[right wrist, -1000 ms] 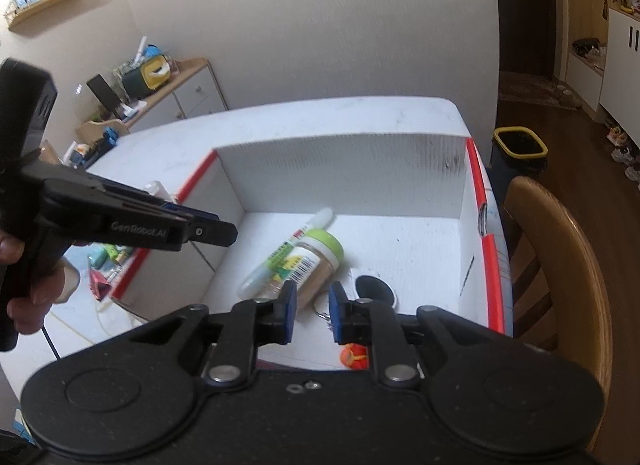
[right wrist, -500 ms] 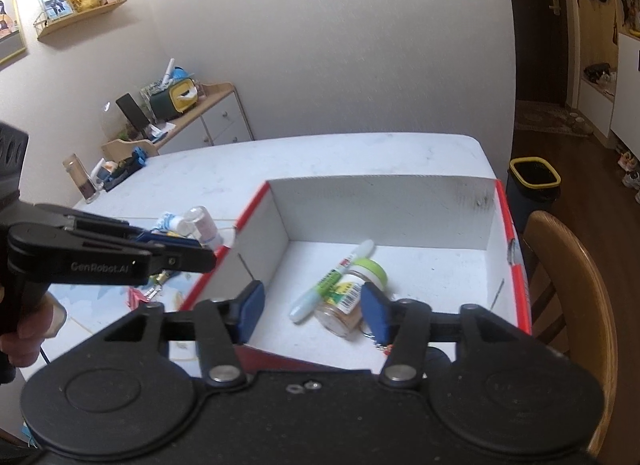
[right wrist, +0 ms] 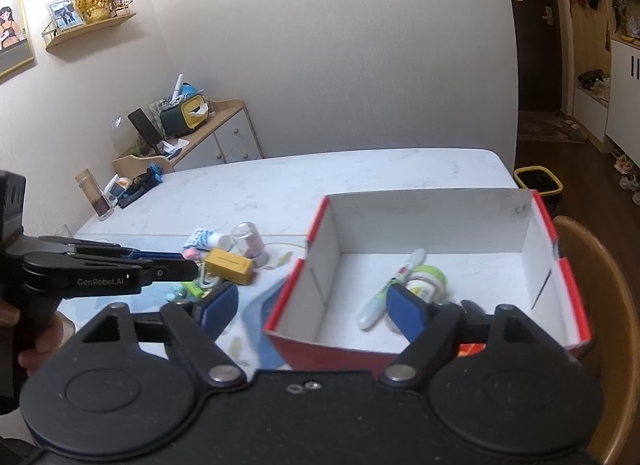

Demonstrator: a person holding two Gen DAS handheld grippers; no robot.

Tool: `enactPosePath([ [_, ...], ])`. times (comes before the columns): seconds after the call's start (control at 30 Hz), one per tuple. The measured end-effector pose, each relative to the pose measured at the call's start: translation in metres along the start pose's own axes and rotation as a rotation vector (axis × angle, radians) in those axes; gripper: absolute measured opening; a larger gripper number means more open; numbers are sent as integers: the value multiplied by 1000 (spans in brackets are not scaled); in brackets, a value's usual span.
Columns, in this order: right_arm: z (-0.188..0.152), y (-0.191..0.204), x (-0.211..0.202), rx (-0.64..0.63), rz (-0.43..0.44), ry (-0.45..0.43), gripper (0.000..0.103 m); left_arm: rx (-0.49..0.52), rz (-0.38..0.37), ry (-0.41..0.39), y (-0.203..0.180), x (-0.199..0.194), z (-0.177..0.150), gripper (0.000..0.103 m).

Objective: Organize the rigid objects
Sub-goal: 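Withdraw both tools from the box toward the remaining items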

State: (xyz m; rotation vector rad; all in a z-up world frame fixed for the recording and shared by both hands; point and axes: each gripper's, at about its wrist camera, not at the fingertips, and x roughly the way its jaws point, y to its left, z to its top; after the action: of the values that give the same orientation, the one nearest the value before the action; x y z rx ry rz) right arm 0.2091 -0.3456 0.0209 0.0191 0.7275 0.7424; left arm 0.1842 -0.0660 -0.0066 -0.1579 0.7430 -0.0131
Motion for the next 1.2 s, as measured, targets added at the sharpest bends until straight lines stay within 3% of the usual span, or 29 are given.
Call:
enactPosePath([
  [0.03, -2, 6, 0, 8, -3, -2, 84, -5, 3, -10, 9, -4, -3, 61],
  [0.07, -4, 12, 1, 16, -5, -3, 85, -9, 8, -22, 17, -8, -6, 73],
  [0.23, -14, 39, 5, 53, -40, -2, 88, -1, 22, -27, 51, -20, -17, 73],
  [0.37, -22, 56, 11, 90, -59, -1, 90, -2, 14, -28, 78, -25, -26, 82],
  [0.73, -29, 98, 44, 93, -91, 41, 91, -7, 4, 9, 131, -21, -55, 88],
  [0.83, -28, 109, 57, 76, -86, 63, 91, -6, -13, 14, 142, -16, -66, 103],
  [1.2, -20, 145, 121, -5, -73, 188, 91, -12, -2, 47, 162, 28, -95, 103],
])
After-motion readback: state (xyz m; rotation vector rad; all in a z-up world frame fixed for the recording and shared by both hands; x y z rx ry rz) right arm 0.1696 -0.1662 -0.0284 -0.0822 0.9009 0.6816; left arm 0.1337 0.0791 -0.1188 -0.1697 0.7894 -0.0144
